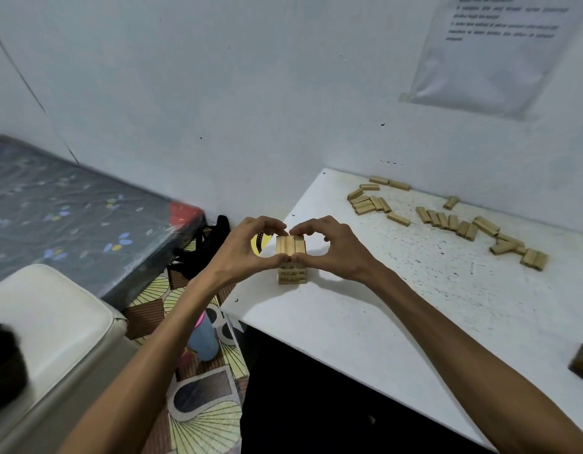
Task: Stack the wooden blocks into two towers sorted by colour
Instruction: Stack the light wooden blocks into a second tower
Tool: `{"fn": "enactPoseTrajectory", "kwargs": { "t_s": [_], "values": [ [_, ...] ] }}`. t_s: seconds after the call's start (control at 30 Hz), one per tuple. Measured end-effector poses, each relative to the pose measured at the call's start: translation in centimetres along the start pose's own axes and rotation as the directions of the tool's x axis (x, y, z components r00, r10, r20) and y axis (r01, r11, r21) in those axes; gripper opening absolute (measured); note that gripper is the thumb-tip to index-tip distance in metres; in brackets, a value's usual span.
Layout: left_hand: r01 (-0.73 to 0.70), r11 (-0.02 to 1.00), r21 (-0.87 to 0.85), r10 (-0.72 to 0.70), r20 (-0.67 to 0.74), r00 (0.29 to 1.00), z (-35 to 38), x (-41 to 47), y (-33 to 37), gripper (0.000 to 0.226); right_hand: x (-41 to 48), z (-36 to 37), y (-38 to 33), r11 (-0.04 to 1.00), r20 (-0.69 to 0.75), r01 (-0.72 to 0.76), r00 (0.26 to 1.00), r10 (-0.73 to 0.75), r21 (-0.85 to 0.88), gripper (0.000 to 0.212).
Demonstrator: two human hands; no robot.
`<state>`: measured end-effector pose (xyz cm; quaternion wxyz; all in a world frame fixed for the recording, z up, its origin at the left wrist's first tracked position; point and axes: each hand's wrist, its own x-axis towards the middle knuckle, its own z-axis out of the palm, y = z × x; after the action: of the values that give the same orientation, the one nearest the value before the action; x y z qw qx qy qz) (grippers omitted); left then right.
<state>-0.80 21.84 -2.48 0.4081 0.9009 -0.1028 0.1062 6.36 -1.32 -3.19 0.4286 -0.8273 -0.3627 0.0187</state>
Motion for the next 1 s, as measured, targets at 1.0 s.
{"fn": "enactPoseTrajectory", "kwargs": {
  "t_s": [1.0],
  "values": [
    [0.006,0.999,0.037,-0.006,-0.012,1.0,0.53,0.1,-0.78,0.056,-0.33,0.0,0.38,1.0,0.013,-0.005,1.0,0.006,-0.026,0.043]
  ]
}}
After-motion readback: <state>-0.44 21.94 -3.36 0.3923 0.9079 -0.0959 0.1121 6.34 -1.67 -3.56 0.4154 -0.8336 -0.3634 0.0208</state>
